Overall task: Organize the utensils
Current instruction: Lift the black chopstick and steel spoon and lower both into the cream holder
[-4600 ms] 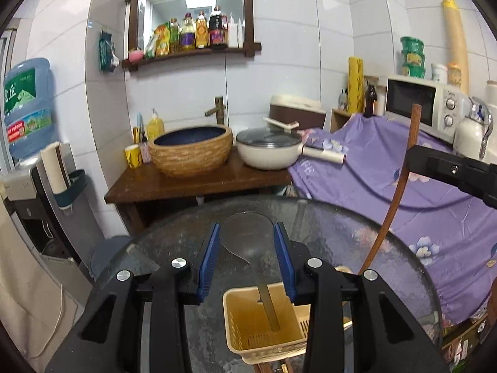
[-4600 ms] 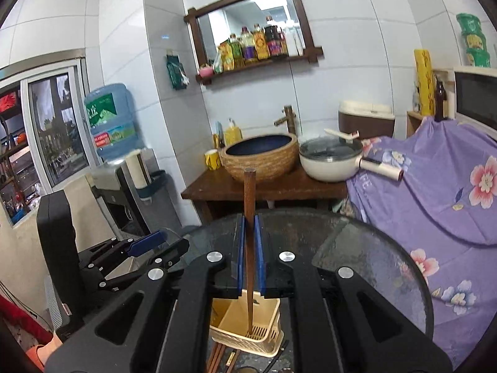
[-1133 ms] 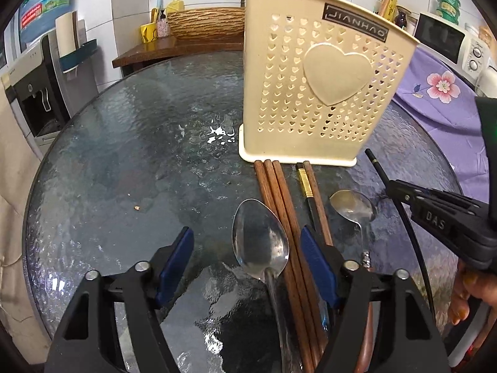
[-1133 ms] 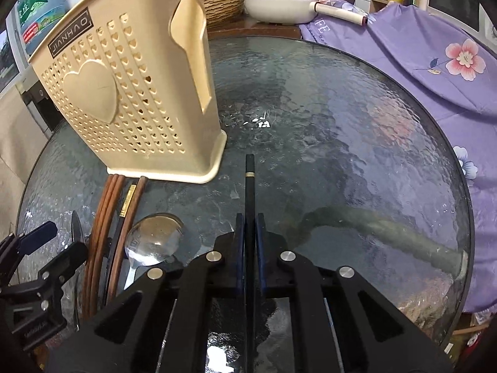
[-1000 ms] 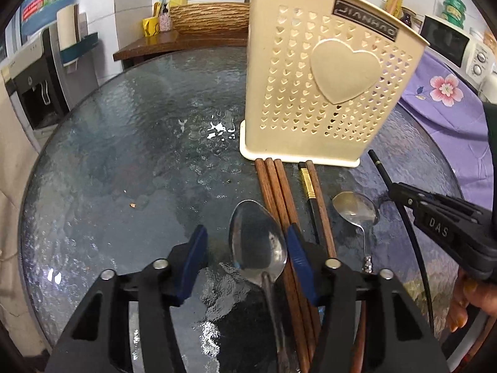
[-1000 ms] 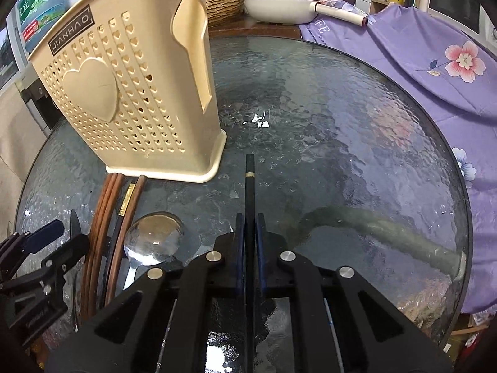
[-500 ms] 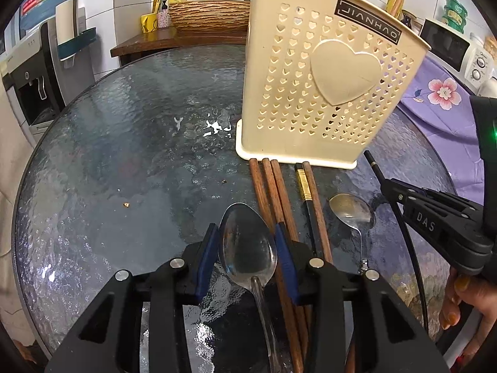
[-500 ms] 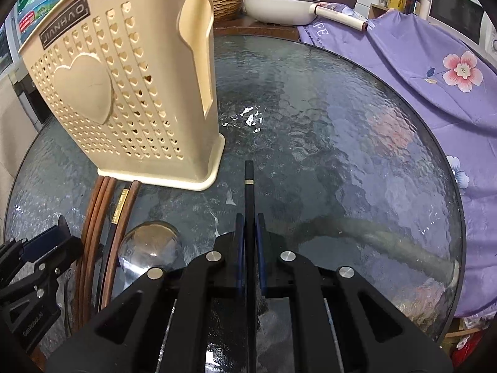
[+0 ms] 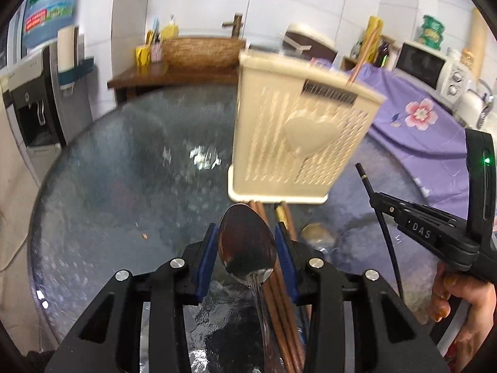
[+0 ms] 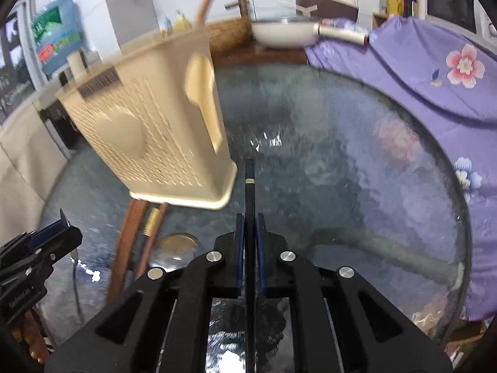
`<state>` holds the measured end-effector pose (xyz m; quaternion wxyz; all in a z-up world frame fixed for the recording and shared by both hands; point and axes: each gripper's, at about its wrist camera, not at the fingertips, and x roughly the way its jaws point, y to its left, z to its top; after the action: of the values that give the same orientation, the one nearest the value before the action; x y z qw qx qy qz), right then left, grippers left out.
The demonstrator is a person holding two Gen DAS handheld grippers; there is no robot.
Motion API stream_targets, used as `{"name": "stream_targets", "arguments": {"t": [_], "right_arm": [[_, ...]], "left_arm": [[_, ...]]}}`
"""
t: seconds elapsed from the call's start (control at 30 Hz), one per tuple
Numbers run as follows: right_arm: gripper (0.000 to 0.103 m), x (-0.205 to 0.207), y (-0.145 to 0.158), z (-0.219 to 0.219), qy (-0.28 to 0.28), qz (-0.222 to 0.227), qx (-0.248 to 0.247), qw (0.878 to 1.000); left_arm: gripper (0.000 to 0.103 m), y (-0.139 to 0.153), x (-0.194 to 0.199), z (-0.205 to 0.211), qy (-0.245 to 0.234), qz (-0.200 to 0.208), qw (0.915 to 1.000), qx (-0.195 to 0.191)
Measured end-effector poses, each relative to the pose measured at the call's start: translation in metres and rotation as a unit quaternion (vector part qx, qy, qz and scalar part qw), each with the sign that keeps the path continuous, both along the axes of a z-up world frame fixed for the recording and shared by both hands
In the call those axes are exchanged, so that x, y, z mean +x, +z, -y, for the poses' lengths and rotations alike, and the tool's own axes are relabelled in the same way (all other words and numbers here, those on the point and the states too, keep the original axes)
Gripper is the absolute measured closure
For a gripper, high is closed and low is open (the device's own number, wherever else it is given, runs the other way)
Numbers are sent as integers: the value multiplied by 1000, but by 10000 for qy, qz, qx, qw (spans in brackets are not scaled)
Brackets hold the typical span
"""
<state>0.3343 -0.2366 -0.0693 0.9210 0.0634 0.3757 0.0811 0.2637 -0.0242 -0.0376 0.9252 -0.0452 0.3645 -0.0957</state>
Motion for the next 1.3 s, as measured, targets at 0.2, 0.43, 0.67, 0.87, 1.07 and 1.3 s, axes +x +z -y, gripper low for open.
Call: {"name": "stream_targets", "arguments": {"t": [0.2,0.43,0.67,0.87,1.07,1.3], "right_arm": [[95,-35,54,14,244,698,163,9971],[95,-73,88,24,549,1001,406,9926],[95,-84,95,23,699,1143,441,9900],[95,-90,102,21,764,1237,462,9883],[95,-91,110,16,841,1306,432,9869],[95,-80,133,12,1012,1344,561,9841]], "left_arm": [[67,35,-20,-3,-152,486,9986,-114],[67,53,-34,-6,-226,719,9971,-41],[67,58,-36,-3,-284,762,9967,-6],[67,63,-35,-6,-304,821,9962,-24],[67,72,-31,-6,-418,964,9945,-39],[67,98,-19,-3,-495,1221,9912,-112]]}}
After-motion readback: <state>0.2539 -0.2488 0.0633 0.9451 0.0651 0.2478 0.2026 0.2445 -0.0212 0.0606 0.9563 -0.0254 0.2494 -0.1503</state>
